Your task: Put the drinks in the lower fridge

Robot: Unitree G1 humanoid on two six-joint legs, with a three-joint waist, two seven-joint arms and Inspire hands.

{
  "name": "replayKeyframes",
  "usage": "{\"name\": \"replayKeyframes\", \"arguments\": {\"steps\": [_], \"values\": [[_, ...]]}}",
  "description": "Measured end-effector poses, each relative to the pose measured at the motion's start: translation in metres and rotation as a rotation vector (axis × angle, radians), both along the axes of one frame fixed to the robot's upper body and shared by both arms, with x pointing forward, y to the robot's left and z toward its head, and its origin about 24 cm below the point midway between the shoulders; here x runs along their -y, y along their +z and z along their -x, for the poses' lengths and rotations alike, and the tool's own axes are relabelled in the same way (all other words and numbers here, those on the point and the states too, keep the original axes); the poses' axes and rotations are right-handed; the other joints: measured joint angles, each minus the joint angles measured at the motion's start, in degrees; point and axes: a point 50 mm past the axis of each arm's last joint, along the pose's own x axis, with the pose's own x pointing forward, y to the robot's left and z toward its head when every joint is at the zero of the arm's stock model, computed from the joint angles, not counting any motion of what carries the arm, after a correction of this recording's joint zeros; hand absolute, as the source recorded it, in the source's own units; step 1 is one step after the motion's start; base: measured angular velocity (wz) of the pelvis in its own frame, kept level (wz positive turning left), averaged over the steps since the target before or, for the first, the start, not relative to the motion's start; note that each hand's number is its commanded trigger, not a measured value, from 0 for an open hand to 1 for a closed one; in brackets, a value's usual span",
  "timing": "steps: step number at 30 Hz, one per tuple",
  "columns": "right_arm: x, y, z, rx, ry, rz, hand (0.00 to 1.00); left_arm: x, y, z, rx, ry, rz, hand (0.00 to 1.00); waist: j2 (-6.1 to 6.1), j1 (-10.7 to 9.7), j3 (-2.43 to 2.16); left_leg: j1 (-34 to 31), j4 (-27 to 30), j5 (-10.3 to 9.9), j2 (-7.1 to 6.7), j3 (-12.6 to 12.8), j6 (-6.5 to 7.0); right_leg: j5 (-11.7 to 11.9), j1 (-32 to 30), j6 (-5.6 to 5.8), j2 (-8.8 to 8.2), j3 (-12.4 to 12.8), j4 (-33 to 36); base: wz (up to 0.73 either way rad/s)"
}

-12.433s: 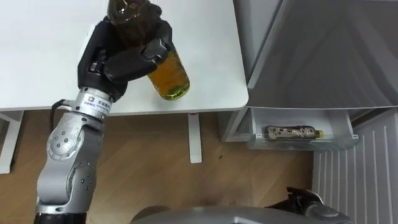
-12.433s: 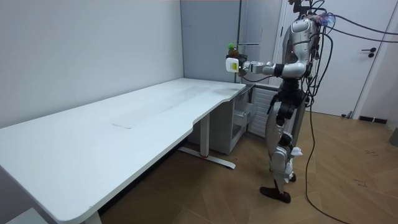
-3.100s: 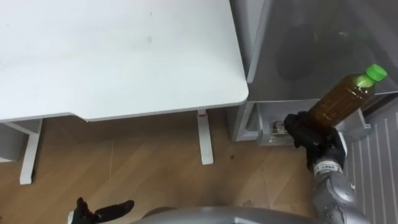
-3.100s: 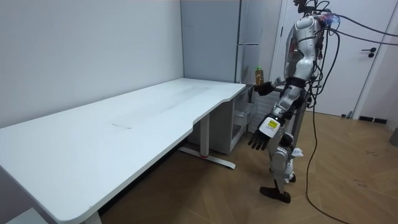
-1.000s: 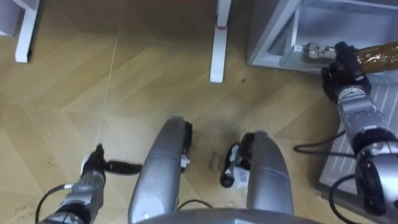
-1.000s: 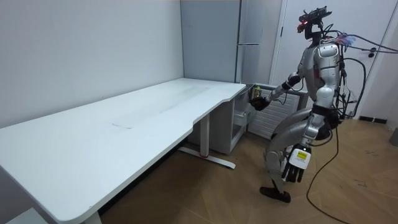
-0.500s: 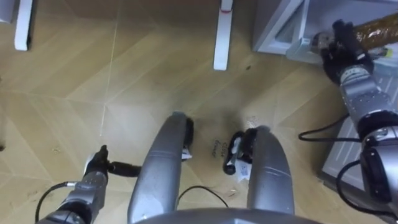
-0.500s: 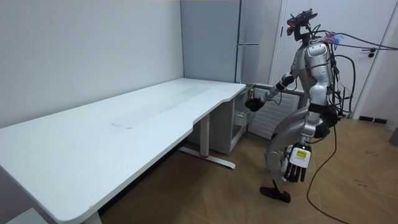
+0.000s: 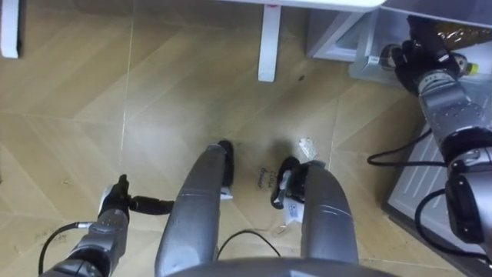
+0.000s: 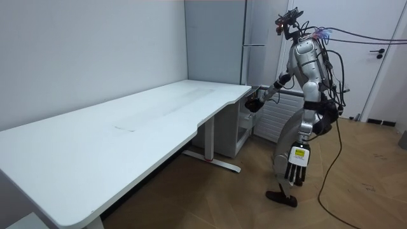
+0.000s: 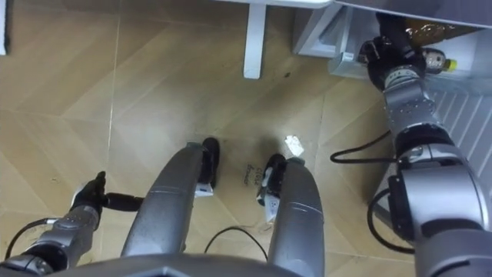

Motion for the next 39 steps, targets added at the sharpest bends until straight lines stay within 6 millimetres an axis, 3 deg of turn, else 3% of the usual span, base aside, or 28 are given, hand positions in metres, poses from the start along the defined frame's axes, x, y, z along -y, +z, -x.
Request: {"name": "replayKeyframes", "arguments": {"steps": [6, 20, 32, 39], "values": [[-0.004, 0.012, -0.011, 0.018, 0.018, 0.007, 0.0, 0.001, -0.001, 0.001, -0.016, -0.006, 0.002, 0.0, -0.24, 0.1, 0.32, 0.9, -2.5, 1.2, -0.39, -0.4, -0.11, 0.5, 0.9, 0.11, -0.19, -0.5, -2.1, 0.06], [0.004, 0.011, -0.007, -0.01, -0.006, 0.024, 0.0, 0.003, -0.003, 0.004, -0.046, -0.017, -0.001, 0.0, 0.24, 0.5, 0.71, 1.5, -3.4, 1.3, -0.43, -1.2, -0.16, 0.8, 2.3, 0.06, 0.06, -1.8, -3.6, 0.01], [0.006, 0.013, -0.008, -0.02, 0.025, 0.086, 0.0, 0.005, -0.002, 0.002, -0.027, -0.012, 0.015, 0.0, 0.2, -0.1, 0.69, 2.4, -5.4, 2.1, -0.16, -0.2, 0.15, 1.7, 2.6, 0.35, -0.19, -1.3, -5.5, -0.01], [0.006, -0.002, 0.004, -0.057, 0.069, 0.087, 0.0, 0.005, -0.002, 0.001, -0.025, -0.017, 0.036, 0.0, 0.28, 0.1, 0.67, 7.4, -6.5, 2.1, -0.05, -0.1, 0.16, 2.2, 8.0, 0.55, 0.05, -1.7, -7.6, -0.01]]}}
